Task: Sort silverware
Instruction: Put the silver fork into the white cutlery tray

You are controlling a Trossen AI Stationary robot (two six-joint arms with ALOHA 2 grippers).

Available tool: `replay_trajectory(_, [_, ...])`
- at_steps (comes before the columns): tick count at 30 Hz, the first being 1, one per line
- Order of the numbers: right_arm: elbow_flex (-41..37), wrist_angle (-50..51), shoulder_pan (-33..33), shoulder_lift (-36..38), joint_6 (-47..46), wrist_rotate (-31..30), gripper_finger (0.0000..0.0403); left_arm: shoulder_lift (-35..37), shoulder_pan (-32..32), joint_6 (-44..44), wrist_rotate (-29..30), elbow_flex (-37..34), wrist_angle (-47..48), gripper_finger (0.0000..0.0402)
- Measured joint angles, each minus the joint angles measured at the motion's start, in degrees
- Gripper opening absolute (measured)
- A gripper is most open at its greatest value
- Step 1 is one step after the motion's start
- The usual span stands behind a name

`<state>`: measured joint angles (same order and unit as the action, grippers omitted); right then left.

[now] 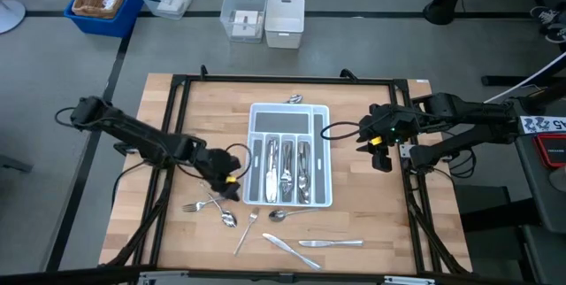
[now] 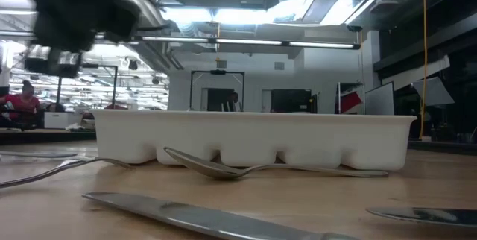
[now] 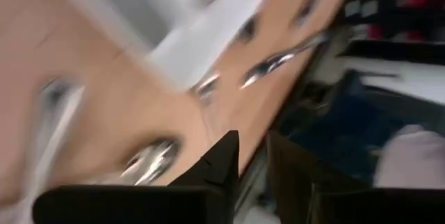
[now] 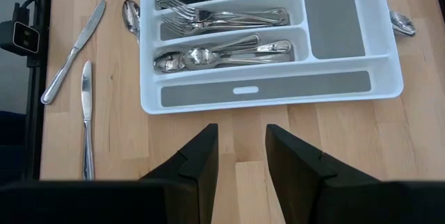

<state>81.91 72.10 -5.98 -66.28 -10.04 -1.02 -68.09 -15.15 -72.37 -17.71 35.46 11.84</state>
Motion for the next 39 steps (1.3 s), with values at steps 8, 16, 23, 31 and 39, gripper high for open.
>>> replay_trajectory(8, [0.0, 0.0, 0.0, 0.0, -1.6, 0.8, 0.0122, -1.3, -7.1, -1.2, 6.9, 0.0, 19.1, 0.0048])
replay_trajectory(16, [0.0, 0.1, 0.0, 0.0, -3.8, 2.3, 0.0122, -3.9, -10.5, 1.3, 17.1, -0.3, 20.5, 0.0038])
replay_trajectory(23, [0.0, 0.0, 0.0, 0.0, -3.8, 2.3, 0.0122, -5.6, -10.8, 2.6, 17.6, -0.3, 20.4, 0.0046])
replay_trajectory(31, [0.0, 0.0, 0.0, 0.0, -3.8, 2.3, 0.0122, -5.6, -10.8, 10.1, 17.5, -0.4, 20.0, 0.0098])
replay_trajectory(39, [0.0, 0.0, 0.0, 0.0, -3.8, 2.3, 0.0122, -7.8, -11.4, 20.8, 17.6, -0.4, 17.6, 0.0133])
